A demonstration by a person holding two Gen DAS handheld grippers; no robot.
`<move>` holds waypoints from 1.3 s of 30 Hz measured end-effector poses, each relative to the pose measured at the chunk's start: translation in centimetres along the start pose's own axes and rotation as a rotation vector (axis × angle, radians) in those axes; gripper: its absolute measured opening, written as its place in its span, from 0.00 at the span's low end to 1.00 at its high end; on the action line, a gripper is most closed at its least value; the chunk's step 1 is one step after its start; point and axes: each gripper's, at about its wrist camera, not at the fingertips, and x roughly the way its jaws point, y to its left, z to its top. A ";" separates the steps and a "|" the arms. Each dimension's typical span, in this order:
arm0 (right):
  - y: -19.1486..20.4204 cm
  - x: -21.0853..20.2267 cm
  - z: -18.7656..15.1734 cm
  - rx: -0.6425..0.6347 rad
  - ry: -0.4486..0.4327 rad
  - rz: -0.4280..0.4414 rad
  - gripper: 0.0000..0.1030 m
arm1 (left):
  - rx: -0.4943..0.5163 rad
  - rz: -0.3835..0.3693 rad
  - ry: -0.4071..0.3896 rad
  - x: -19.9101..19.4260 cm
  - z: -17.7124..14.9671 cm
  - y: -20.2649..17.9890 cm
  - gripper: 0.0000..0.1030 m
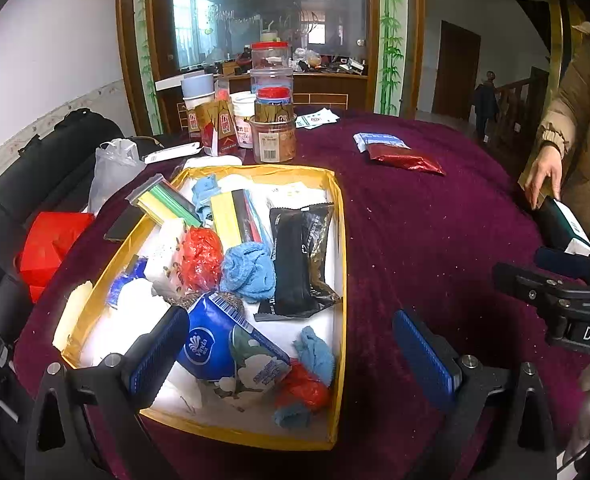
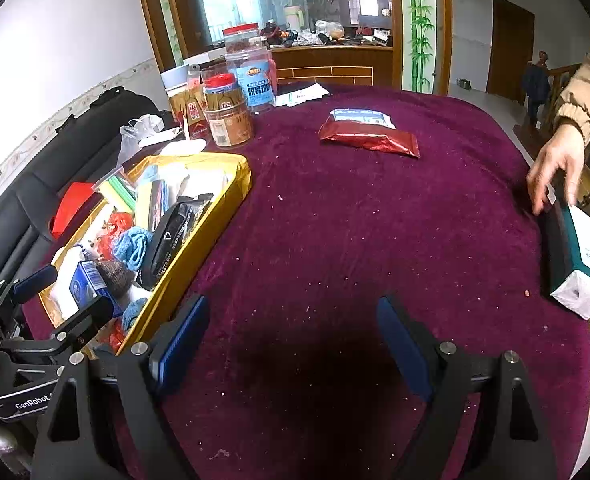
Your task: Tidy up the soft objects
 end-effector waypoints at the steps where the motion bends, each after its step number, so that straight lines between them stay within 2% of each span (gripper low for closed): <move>1: 0.0 0.1 0.0 0.000 0.002 0.001 0.82 | 0.000 0.000 0.003 0.1 0.0 0.0 1.00; 22: 1.7 2.7 -0.3 -0.026 0.057 0.040 0.82 | -0.017 -0.001 0.060 2.0 0.1 -0.1 1.00; 31: 3.8 3.8 -0.4 -0.061 0.082 0.046 0.82 | -0.073 0.013 0.059 2.4 0.2 1.9 1.00; 36: 6.6 4.5 -0.5 -0.128 0.094 0.053 0.82 | -0.144 0.004 0.033 2.3 0.4 4.5 1.00; 39: 8.3 4.7 -0.5 -0.163 0.099 0.068 0.83 | -0.188 0.027 0.033 2.5 0.4 6.3 1.00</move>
